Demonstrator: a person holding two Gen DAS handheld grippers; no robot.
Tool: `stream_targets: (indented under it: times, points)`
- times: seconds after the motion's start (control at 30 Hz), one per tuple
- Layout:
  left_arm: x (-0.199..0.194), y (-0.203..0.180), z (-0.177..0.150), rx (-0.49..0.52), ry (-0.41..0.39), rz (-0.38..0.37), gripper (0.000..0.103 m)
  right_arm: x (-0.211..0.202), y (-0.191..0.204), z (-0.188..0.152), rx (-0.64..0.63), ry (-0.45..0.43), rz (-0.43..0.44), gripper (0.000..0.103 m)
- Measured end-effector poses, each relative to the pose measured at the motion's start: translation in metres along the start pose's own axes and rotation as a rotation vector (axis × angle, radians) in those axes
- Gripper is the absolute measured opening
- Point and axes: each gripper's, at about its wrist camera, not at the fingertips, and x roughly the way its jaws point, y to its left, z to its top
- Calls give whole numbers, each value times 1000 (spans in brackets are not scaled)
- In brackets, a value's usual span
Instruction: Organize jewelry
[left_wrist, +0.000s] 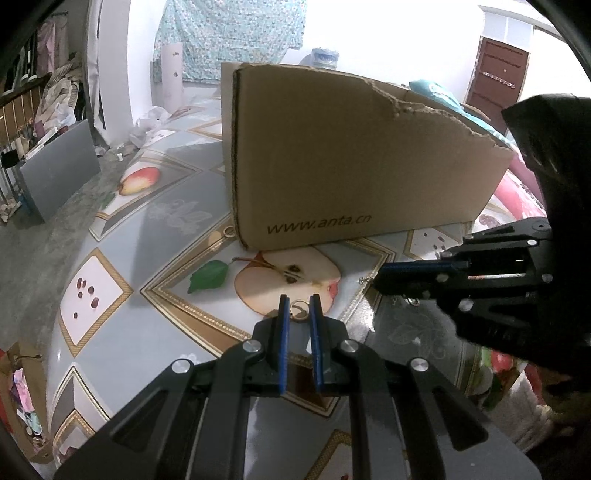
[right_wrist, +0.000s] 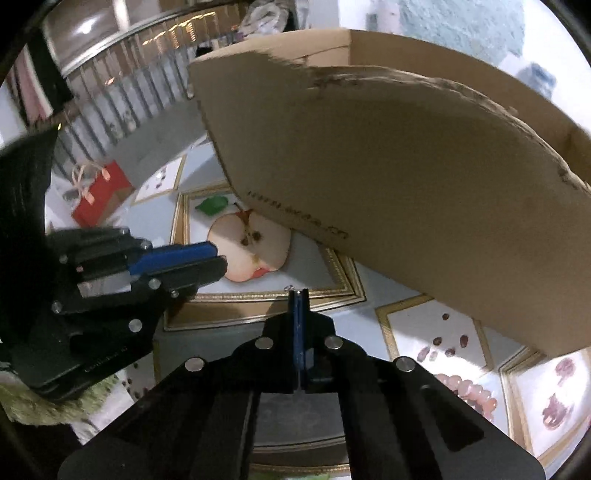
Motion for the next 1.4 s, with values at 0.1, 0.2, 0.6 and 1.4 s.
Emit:
stream_targets:
  times: [0.1, 0.2, 0.6, 1.4]
  points:
    - [0, 1, 0, -4, -3, -6, 10, -6, -11, 1, 71, -20, 58, 0]
    - [-1, 2, -1, -5, -8, -10, 10, -14, -18, 2, 124, -46, 94, 0]
    - [-2, 2, -3, -7, -23, -10, 10, -9, 4, -6, 58, 4, 55, 0]
    - [-2, 1, -2, -6, -22, -11, 10, 21, 17, -4, 123, -24, 11, 21]
